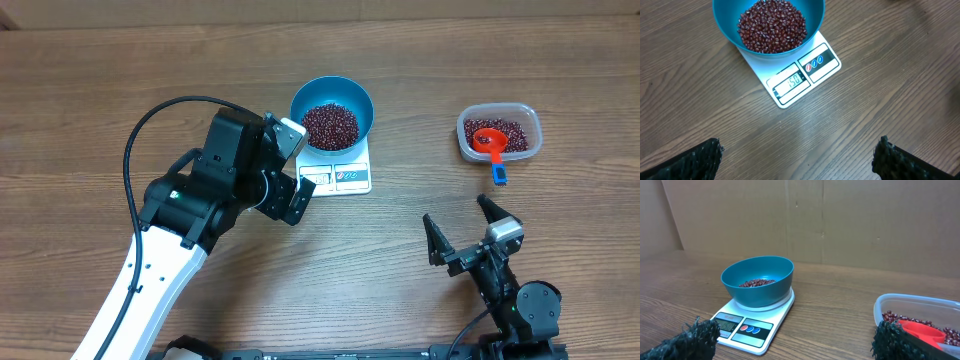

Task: Scoop item into bowl and weigh 150g on scale

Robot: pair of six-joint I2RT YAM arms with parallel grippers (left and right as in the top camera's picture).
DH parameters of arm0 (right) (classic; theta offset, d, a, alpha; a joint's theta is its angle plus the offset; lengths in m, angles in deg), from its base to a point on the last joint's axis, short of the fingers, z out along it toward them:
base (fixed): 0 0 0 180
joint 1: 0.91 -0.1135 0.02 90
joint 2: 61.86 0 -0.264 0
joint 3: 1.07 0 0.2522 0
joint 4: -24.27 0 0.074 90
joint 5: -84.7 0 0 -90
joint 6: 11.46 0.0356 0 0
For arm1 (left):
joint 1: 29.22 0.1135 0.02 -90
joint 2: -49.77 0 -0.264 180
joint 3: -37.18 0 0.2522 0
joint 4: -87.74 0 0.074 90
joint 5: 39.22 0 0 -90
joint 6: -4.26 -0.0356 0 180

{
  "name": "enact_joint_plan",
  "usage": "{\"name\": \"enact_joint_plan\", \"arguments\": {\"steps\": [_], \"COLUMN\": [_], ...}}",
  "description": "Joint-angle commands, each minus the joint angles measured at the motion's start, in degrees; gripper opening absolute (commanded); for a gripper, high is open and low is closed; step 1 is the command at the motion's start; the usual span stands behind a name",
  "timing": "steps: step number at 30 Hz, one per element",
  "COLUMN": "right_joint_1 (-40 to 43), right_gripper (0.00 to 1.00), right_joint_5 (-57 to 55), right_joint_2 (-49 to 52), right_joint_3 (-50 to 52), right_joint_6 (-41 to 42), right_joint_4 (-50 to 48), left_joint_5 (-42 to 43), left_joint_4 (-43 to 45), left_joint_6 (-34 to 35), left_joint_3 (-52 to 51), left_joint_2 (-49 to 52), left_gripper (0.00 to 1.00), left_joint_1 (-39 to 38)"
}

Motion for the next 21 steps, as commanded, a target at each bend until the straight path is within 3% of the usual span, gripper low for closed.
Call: {"name": "enact_joint_plan", "arguments": {"steps": [1, 12, 17, 21], "right_joint_1": [0.15, 0.15, 0.15, 0.15], "right_gripper": [1.00, 1.00, 1.00, 1.00], "right_joint_5": [-0.57, -0.57, -0.57, -0.57], "right_joint_2": [-0.57, -0.57, -0.57, -0.57], "right_joint_3": [0.61, 0.61, 0.61, 0.61], "right_joint_6": [0.44, 0.44, 0.44, 0.44], "right_joint_4": [-0.28, -0.28, -0.28, -0.28], "left_joint_5": [0.68, 0.72, 1.38, 1.64], "left_joint_4": [-0.11, -2.78, -3.61, -3.43], "left_joint_6": [-1.09, -1.07, -0.31, 5.77], "left_joint_3": [-0.09, -0.20, -1.03, -4.66], "left_joint_2": [0.31, -2.93, -15.41, -29.07], "left_gripper": [1.00, 1.00, 1.00, 1.00], "left_joint_1": [0.22, 0.11, 3.65, 12.72]}}
